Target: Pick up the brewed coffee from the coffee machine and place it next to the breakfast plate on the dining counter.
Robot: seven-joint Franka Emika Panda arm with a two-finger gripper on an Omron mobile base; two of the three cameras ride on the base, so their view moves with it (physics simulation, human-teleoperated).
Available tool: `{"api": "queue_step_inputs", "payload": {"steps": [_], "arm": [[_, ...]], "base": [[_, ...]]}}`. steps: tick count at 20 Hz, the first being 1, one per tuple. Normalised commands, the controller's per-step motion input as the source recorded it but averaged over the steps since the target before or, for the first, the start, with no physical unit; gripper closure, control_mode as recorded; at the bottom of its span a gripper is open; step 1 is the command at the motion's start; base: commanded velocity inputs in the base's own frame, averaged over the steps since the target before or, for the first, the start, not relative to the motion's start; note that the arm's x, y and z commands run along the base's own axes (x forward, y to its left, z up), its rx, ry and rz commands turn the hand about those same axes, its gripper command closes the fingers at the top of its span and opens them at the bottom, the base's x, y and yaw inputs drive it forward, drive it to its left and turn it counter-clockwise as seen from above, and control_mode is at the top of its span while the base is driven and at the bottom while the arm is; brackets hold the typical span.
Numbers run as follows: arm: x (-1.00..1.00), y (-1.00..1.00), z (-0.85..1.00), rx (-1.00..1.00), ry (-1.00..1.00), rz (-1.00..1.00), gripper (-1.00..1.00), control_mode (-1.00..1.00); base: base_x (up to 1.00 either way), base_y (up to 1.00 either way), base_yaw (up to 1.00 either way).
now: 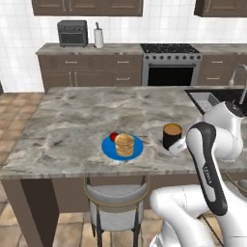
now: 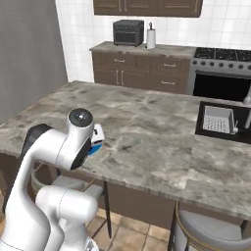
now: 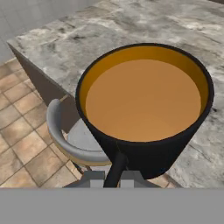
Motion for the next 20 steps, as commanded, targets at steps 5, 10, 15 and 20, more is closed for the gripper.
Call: {"api": "queue_step_inputs", "payload": {"steps": [5,10,15,20], "arm": [[0.00,0.00,0.00,0.00,0.00,0.00,1.00,1.00],[0.45,0.19,-0.12,-0.04,0.00,-0.28,1.00,-1.00],[0.90,0.08,-0.19,-0.01,0.00,-0.33,1.00,-1.00],[0.70,-0.04,-0.09,0.02,0.07,-0.10,1.00,-1.00]], "base": [[0.87,0.41,-0.44],[0.26,0.14,-0.19],[0.00,0.00,0.00],[0.00,0.00,0.00]]}}
